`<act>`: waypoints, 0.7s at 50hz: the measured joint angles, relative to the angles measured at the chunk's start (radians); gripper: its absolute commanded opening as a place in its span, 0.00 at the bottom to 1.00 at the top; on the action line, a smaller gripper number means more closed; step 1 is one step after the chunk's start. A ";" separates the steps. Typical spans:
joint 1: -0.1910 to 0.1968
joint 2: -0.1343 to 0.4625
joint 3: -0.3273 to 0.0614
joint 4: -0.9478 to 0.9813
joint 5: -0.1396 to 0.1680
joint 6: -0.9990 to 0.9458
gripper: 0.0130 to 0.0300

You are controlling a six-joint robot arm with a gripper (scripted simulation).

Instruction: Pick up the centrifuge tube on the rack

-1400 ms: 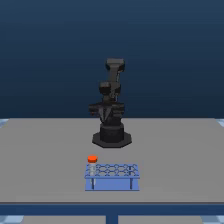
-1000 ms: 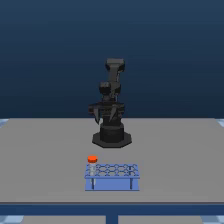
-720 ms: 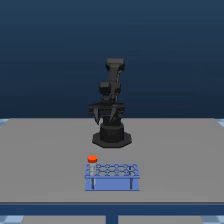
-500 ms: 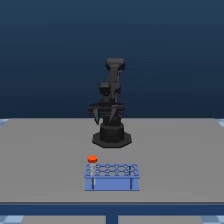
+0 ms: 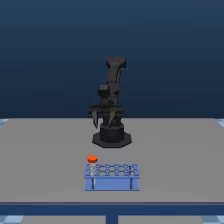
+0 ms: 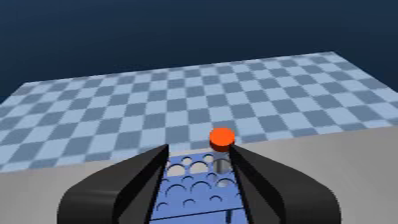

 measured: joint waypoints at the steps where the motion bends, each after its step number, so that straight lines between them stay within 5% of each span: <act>1: -0.003 0.006 -0.003 -0.014 -0.001 0.013 1.00; 16: -0.046 0.127 -0.064 -0.247 -0.024 0.196 1.00; 35: -0.095 0.319 -0.193 -0.550 -0.041 0.425 1.00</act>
